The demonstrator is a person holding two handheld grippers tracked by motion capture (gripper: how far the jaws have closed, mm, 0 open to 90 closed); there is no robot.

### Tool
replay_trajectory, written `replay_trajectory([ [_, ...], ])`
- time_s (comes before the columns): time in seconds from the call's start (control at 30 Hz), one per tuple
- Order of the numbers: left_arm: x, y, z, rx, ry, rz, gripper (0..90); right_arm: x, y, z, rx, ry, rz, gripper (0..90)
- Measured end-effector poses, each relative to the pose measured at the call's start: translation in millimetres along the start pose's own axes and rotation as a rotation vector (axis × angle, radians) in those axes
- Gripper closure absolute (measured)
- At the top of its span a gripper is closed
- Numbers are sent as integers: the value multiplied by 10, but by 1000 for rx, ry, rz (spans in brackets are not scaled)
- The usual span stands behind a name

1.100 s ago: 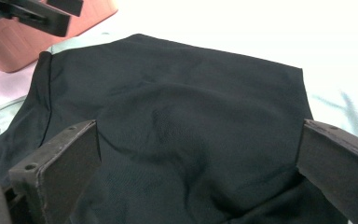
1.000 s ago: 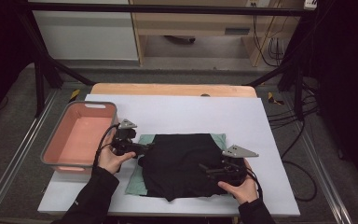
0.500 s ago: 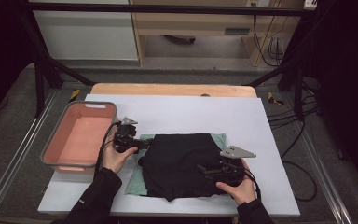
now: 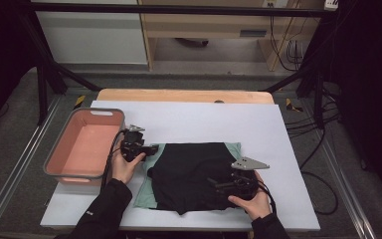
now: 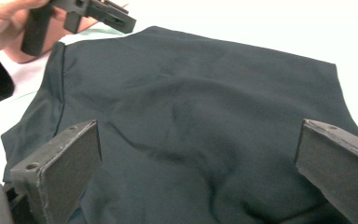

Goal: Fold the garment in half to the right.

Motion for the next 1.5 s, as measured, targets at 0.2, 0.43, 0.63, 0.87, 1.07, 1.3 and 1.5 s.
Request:
replay_trajectory([
  [0.2, 15, 31, 2, 0, -10, -10, 381, -5, 21, -43, -11, -11, -3, 15],
  [0.43, 28, 66, 53, 5, 9, -5, 439, -14, 57, -111, -35, -25, -6, 17],
  [0.63, 45, 89, 124, 22, 45, -3, 554, -18, 81, -151, -45, -32, -10, 17],
  [0.87, 82, 76, 148, 17, 67, 16, 705, -27, 108, -203, -58, -40, -10, 19],
  [1.07, 88, 64, 166, 12, 83, 29, 793, -40, 128, -246, -64, -47, -3, 24],
  [1.3, 100, 77, 158, 25, 78, 35, 804, -45, 162, -293, -67, -50, -4, 29],
  [1.5, 153, 90, 142, 40, 69, 82, 788, -85, 183, -337, -65, -54, 8, 30],
])
Point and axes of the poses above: each handheld gripper's, and its own axes: y roughly forward along the jaws, x roughly out of its underside, z roughly to its right, the point moved 3 cm from there along y, roughly forward along the jaws, and after that the axes turned 8 degrees about -y, right-handed, at the moved point
